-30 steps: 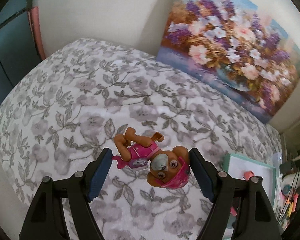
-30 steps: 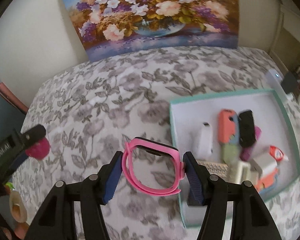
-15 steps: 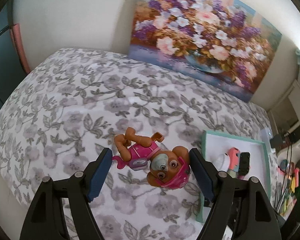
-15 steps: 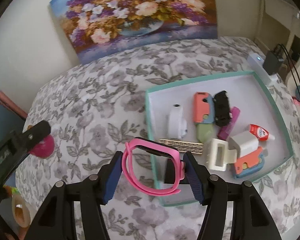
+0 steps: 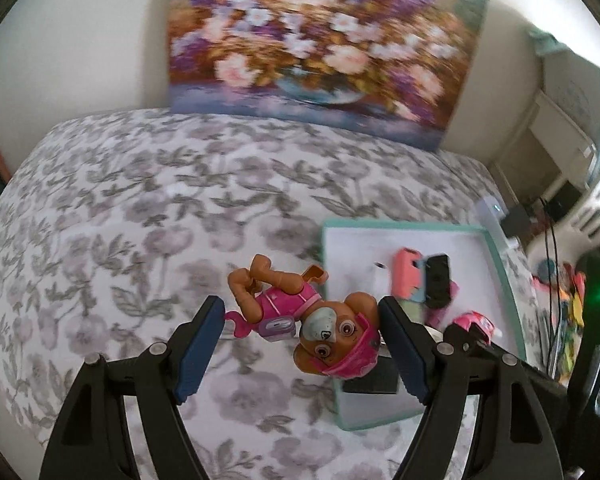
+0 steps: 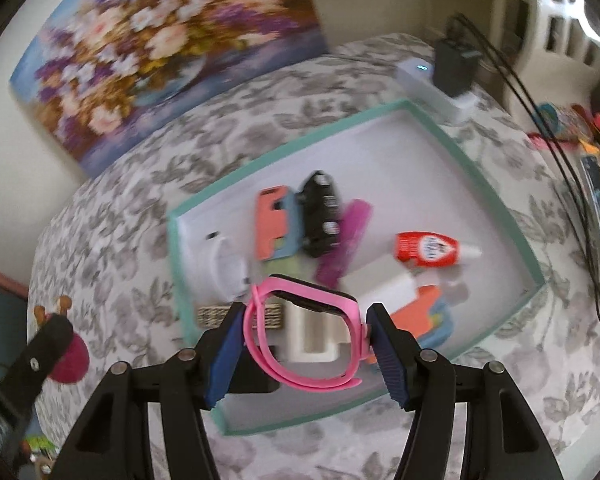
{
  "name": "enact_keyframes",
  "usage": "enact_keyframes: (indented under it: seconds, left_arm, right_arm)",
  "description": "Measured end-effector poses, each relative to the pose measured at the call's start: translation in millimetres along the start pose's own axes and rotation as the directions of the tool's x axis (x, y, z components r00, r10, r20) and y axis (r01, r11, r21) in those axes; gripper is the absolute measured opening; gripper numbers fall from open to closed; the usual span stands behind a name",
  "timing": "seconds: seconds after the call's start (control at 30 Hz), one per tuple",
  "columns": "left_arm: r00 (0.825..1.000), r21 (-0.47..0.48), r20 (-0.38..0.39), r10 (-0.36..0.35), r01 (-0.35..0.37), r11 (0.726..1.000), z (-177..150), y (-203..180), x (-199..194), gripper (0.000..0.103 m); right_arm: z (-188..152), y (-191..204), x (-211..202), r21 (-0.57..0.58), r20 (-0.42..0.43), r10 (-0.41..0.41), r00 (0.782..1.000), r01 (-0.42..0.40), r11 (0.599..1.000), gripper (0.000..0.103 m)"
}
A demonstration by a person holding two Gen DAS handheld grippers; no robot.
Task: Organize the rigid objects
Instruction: 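Carry the toy figure and pink watch band into the tray and release both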
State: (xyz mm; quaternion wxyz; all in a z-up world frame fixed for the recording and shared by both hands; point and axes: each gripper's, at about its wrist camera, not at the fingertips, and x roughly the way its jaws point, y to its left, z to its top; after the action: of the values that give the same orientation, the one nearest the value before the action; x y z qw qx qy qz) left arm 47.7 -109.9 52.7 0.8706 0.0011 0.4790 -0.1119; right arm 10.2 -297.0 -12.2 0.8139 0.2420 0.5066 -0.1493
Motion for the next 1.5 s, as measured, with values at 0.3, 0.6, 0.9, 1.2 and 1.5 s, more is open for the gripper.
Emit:
enact_keyframes:
  seconds: [0.3, 0.6, 0.9, 1.2, 1.5]
  left_arm:
    - [0.998, 0.129, -0.056, -0.031, 0.038, 0.991, -14.2, -54.2, 23.4, 0.079]
    - [0.994, 0.154, -0.089, -0.066, 0.079, 0.985, -22.1, -78.2, 39.4, 0.079]
    - [0.992, 0.169, -0.108, -0.072, 0.09, 0.981, -26.9, -86.6, 54.5, 0.079]
    - [0.992, 0.182, -0.101, -0.07, 0.088, 0.979, -27.7, -89.8, 59.6, 0.08]
    - [0.992, 0.192, -0.111, -0.052, 0.073, 0.979, -29.1, -91.6, 64.7, 0.079]
  right_arm:
    - [7.6, -50.5, 6.6, 0.12, -0.011, -0.028, 1.0, 0.029, 0.992, 0.065]
    - [8.1, -79.2, 13.6, 0.173, -0.029, -0.045, 0.999, 0.05, 0.984, 0.065]
    - [10.1, -86.3, 12.4, 0.187, -0.025, -0.04, 0.999, 0.044, 0.981, 0.065]
    - [10.7, -84.6, 17.5, 0.179, -0.038, -0.039, 0.999, 0.045, 0.983, 0.065]
    - [10.1, -81.9, 22.4, 0.169, -0.056, -0.044, 0.997, 0.053, 0.984, 0.065]
